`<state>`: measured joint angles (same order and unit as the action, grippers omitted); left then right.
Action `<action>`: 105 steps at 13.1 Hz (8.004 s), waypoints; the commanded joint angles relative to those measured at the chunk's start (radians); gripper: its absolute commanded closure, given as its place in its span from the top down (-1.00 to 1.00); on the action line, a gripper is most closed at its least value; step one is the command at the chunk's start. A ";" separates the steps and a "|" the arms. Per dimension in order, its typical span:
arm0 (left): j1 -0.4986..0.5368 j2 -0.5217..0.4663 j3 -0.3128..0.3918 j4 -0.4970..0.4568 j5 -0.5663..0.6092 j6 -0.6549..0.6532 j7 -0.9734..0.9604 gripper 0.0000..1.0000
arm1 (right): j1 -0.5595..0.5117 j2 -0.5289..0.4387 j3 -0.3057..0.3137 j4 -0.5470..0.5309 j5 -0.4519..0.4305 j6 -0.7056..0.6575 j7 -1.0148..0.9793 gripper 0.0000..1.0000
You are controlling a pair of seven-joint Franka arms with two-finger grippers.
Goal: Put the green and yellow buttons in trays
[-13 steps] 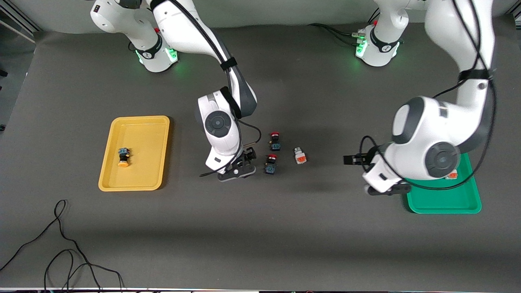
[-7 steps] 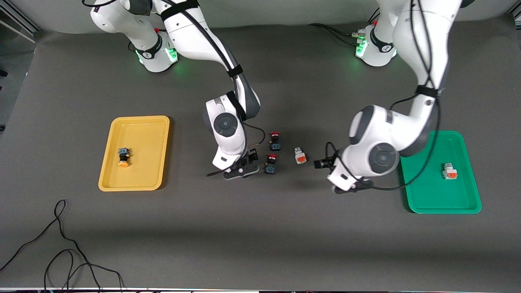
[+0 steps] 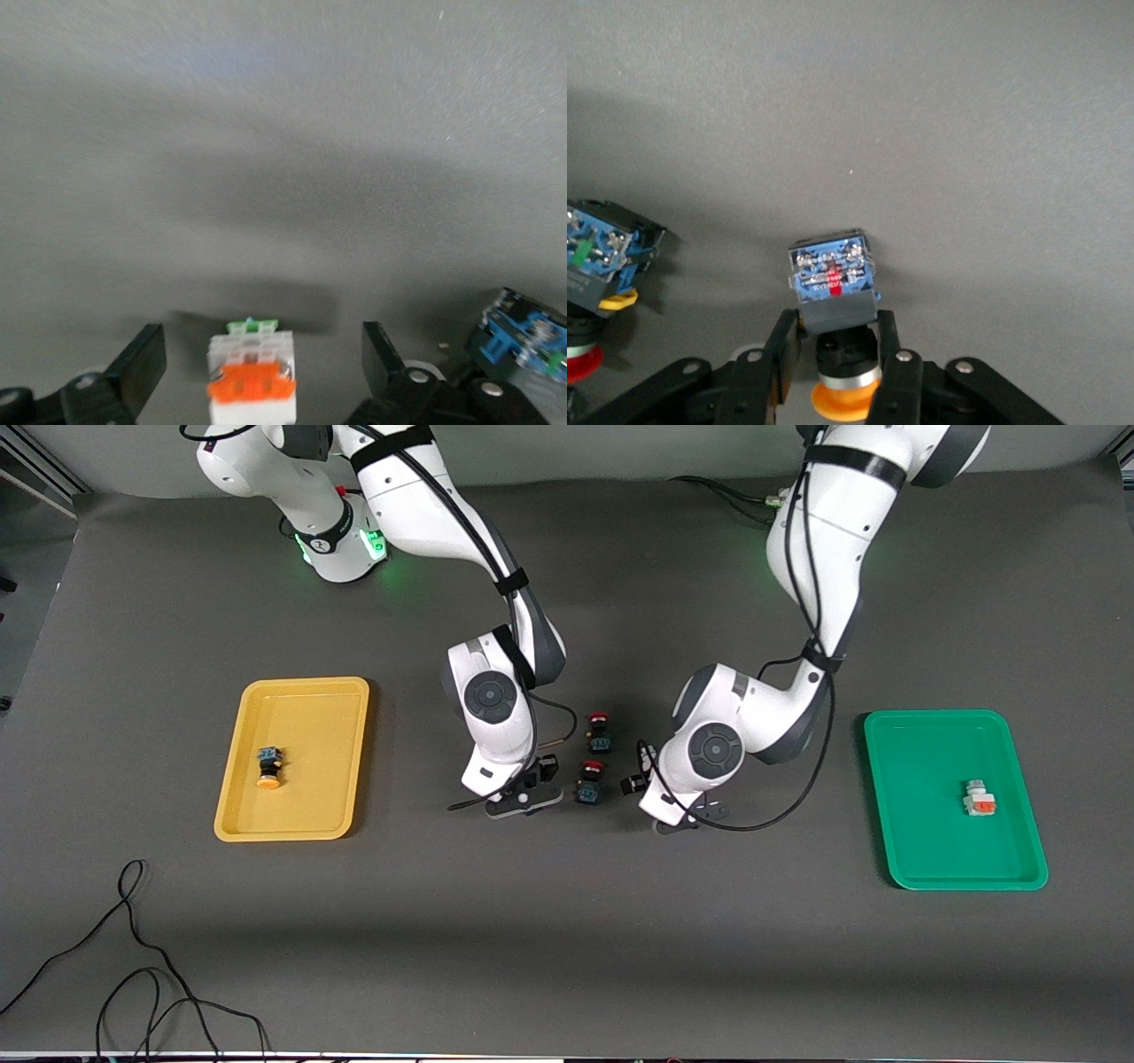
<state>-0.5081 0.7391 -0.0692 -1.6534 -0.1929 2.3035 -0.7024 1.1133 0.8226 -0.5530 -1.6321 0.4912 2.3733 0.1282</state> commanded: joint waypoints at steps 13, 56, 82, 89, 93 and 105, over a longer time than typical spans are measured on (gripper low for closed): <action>-0.035 -0.046 0.028 -0.088 0.027 0.027 -0.028 -1.00 | 0.005 -0.430 -0.443 -0.006 -0.147 -0.684 -0.143 -0.81; 0.660 -0.375 0.068 -0.022 0.247 -0.465 0.866 0.99 | -0.025 -0.552 -0.642 0.098 -0.259 -0.950 -0.399 1.00; 0.418 -0.659 0.005 0.091 0.247 -0.758 0.808 0.98 | -1.090 -0.858 0.501 -0.011 -0.531 -0.882 -0.171 1.00; 0.488 -0.747 0.005 -0.046 0.251 -0.592 0.820 0.99 | -1.080 -0.859 0.501 -0.006 -0.531 -0.882 -0.171 1.00; 0.490 -0.712 0.014 -0.014 0.253 -0.618 0.820 0.99 | -1.078 -0.852 0.504 0.003 -0.530 -0.882 -0.173 1.00; 0.499 -0.701 0.020 -0.009 0.244 -0.667 0.824 1.00 | -1.078 -0.843 0.501 0.009 -0.525 -0.878 -0.213 1.00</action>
<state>-0.0131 0.0408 -0.0499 -1.6665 0.0496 1.6484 0.1180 0.0372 -0.0086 -0.0577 -1.6109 -0.0187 1.4840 -0.0684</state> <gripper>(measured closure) 0.000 0.000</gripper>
